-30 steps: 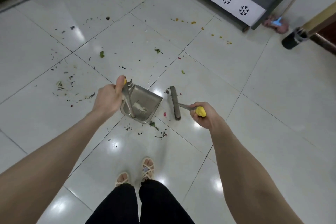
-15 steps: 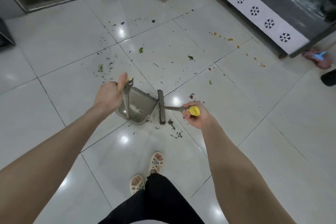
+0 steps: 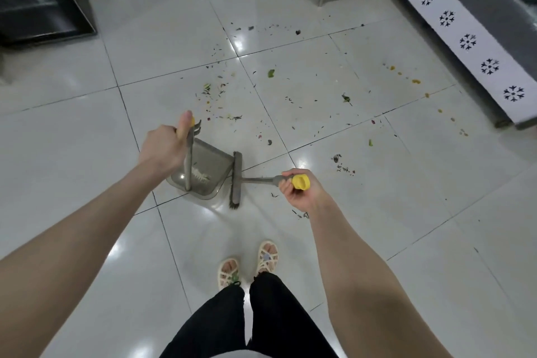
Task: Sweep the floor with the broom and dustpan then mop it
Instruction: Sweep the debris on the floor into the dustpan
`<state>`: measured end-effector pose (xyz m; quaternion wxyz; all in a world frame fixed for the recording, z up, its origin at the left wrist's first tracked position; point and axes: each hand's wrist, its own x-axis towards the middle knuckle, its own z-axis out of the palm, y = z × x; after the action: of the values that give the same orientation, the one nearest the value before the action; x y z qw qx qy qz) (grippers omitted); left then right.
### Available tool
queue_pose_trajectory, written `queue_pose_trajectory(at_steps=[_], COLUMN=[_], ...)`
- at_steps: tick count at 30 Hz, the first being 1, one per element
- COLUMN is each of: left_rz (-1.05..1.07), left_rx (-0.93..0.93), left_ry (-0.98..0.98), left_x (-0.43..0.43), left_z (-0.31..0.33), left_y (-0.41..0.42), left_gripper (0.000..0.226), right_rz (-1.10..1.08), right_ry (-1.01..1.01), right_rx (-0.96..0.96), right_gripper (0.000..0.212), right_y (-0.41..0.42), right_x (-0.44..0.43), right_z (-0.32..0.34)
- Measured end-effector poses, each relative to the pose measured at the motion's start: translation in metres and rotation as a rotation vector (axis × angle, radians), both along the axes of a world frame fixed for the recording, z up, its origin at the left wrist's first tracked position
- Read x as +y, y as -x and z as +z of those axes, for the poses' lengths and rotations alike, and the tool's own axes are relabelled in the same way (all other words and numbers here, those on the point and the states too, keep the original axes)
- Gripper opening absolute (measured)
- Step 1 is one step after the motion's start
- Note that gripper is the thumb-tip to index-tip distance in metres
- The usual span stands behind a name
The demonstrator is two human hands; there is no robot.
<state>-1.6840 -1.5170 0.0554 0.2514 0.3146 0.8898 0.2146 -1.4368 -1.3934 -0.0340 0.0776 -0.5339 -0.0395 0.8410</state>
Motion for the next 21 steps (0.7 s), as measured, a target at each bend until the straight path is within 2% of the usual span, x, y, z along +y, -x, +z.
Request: queue_pose_trajectory(at_steps=[7, 10, 14, 19, 21], left_rz=[0.051, 0.05, 0.047, 0.074, 0.068], left_rx=[-0.016, -0.029, -0.026, -0.043, -0.033], left_ry=[0.036, 0.04, 0.035, 0.042, 0.044], left_x=[-0.02, -0.016, -0.007, 0.01, 0.016], left_z=[-0.013, -0.02, -0.028, -0.045, -0.052], left_y=[-0.004, -0.019, -0.046, -0.091, -0.109], left_gripper=[0.082, 0.079, 0.077, 0.081, 0.075], right_rz=[-0.025, -0.064, -0.025, -0.085, -0.081], right_ry=[-0.001, -0.017, -0.092, -0.093, -0.095], right_rx=[-0.046, -0.13, -0.266, -0.302, -0.309], right_gripper=[0.01, 0.011, 0.012, 0.015, 0.01], right_y=[0.01, 0.0, -0.033, -0.1, -0.128], right_x=[-0.011, -0.001, 0.009, 0.028, 0.038], right_z=[-0.013, -0.011, -0.014, -0.013, -0.013])
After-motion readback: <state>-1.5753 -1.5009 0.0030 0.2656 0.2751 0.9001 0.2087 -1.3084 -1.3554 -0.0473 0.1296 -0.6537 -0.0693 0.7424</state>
